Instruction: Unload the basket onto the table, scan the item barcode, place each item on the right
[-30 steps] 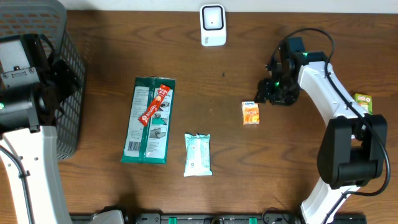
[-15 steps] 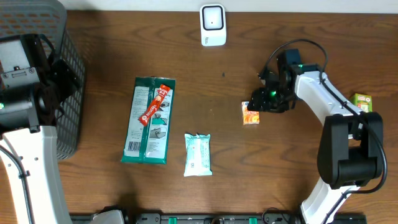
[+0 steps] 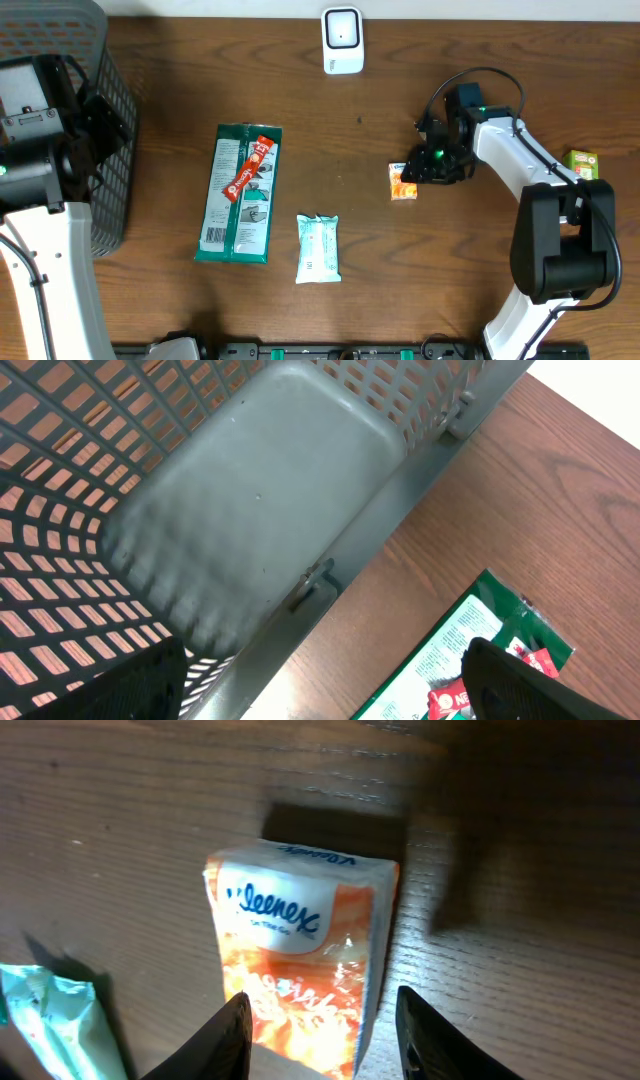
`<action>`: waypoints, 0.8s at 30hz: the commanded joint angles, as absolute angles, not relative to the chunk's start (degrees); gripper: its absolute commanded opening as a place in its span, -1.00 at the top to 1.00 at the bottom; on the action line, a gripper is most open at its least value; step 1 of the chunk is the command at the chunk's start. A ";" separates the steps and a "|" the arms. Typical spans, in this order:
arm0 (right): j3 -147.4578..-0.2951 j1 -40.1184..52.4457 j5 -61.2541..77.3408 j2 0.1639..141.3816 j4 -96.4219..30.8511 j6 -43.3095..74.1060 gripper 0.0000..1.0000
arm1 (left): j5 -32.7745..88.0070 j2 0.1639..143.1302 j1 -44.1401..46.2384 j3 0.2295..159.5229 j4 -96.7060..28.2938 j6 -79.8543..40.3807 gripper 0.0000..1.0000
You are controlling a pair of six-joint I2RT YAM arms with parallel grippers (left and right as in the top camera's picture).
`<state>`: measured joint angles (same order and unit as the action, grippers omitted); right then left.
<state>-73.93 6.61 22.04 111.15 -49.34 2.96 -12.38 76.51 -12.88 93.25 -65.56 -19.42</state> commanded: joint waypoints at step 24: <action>-70.67 7.44 20.91 110.91 -46.02 2.72 -0.02 | -13.10 76.73 -13.10 93.65 -65.54 -18.92 -0.76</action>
<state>-71.05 7.27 20.99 111.04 -46.04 2.74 -12.38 76.51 -12.88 93.25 -65.54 -19.42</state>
